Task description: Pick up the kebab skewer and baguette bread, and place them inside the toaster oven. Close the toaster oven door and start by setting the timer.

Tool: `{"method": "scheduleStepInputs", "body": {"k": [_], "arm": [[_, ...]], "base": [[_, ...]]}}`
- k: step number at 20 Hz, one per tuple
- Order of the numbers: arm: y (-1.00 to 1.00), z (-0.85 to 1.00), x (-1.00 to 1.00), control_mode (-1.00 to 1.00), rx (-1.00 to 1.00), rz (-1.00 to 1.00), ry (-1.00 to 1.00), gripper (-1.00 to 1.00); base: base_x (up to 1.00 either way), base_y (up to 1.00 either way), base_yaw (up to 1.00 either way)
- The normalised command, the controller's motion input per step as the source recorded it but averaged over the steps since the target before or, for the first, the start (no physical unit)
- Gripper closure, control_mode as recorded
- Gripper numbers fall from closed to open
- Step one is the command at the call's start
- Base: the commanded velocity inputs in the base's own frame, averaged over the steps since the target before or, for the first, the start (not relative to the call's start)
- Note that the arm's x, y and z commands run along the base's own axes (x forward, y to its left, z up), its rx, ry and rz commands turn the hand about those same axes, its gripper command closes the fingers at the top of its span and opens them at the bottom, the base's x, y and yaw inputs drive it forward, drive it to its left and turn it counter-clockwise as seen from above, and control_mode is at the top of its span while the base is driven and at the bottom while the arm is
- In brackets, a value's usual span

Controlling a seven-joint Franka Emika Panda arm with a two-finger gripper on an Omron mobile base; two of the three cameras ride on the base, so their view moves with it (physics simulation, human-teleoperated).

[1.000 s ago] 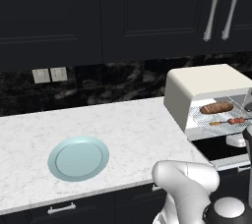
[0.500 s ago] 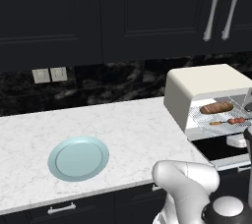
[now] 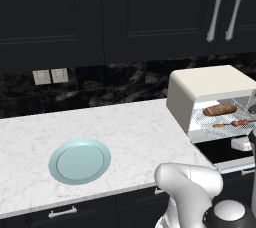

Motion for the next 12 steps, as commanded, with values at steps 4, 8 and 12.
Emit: {"method": "scheduleStepInputs", "body": {"k": [4,8,12], "arm": [[0.0,0.13,0.0,-1.0,0.0,0.0,0.0,-1.0],[0.0,0.11,0.0,-1.0,0.0,0.0,0.0,-1.0],[0.0,0.0,0.0,-1.0,0.0,0.0,0.0,-1.0]], "base": [[0.0,0.0,0.0],[0.0,0.0,0.0],[0.0,0.0,0.0]]}}
